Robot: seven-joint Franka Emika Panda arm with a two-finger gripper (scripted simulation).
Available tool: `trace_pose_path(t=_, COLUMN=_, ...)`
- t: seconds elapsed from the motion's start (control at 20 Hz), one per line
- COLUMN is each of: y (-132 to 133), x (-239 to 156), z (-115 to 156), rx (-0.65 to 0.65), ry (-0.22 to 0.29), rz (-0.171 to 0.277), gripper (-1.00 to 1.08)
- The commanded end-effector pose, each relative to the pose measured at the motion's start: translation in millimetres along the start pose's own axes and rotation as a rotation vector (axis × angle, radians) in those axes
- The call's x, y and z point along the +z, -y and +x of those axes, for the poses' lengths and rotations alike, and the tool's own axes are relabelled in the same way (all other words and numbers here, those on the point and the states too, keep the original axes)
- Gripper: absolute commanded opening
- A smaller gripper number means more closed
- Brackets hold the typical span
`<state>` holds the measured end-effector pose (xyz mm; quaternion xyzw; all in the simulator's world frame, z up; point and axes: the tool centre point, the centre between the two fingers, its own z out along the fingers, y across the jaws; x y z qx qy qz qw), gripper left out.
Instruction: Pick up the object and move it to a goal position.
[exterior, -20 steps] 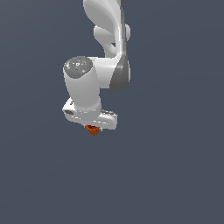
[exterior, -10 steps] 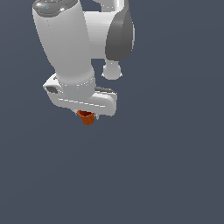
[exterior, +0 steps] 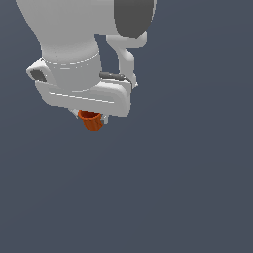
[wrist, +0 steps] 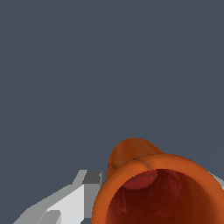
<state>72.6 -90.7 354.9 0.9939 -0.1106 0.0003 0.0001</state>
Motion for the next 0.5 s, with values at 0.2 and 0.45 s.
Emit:
trace_pose_path(t=0.2, y=0, x=-18, z=4, rx=-0.001, ry=0.0, rz=0.0, gripper=-1.0)
trace_pose_path(t=0.45, y=0, x=-20, z=5, rx=-0.001, ry=0.0, rz=0.0, gripper=-1.0)
